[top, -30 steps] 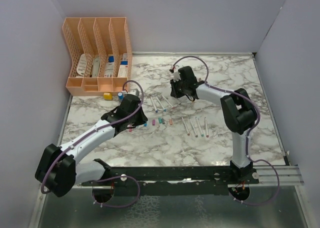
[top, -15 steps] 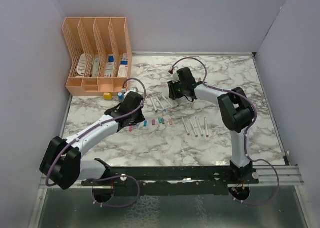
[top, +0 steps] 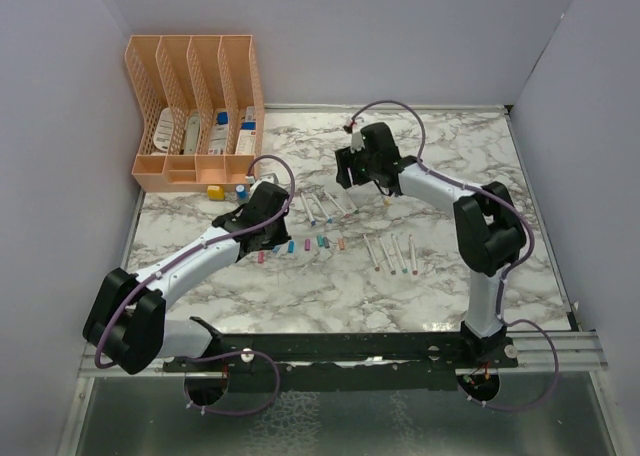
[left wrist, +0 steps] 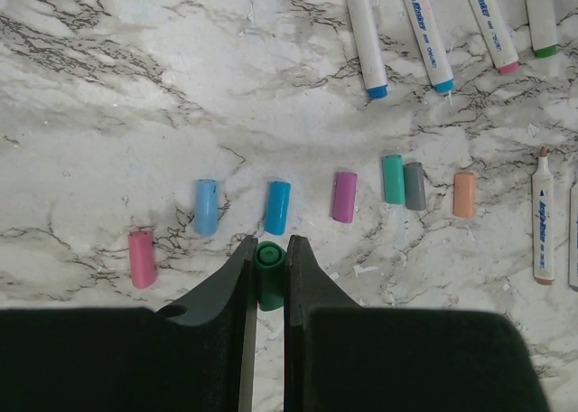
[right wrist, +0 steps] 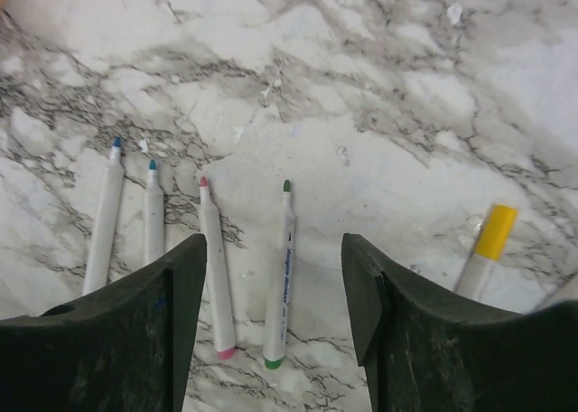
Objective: Open the pen caps
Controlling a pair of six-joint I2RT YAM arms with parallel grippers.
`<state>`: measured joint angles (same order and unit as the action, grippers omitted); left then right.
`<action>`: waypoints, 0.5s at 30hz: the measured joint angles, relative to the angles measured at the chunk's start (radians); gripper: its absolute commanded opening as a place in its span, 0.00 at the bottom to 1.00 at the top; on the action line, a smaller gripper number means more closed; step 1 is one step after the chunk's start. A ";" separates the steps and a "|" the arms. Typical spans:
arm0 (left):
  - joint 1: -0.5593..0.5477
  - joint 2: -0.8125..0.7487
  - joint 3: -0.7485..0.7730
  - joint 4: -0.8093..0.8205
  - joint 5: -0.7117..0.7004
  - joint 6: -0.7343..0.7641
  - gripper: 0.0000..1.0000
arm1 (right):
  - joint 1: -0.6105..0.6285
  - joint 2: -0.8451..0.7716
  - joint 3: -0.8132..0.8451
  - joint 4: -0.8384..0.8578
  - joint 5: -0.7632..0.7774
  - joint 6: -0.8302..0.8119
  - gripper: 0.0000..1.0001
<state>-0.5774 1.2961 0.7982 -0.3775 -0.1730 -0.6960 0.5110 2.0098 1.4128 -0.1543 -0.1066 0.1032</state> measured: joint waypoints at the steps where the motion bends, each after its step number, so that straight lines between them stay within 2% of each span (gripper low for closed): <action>1: 0.000 0.000 0.000 -0.001 -0.001 0.000 0.00 | 0.000 -0.029 -0.001 -0.001 0.006 0.000 0.64; 6: 0.009 0.053 0.017 0.002 -0.015 0.020 0.00 | 0.000 -0.140 -0.004 -0.002 0.035 0.000 0.73; 10: 0.023 0.122 0.048 0.003 -0.016 0.042 0.00 | -0.001 -0.188 -0.005 -0.027 0.092 0.010 0.74; 15: 0.032 0.127 0.066 0.007 -0.016 0.057 0.00 | -0.026 -0.172 0.017 -0.137 0.156 0.041 0.74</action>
<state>-0.5453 1.4231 0.8639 -0.3706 -0.1886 -0.6388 0.4847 1.8374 1.4300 -0.2916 0.0490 0.1440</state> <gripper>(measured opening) 0.116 0.736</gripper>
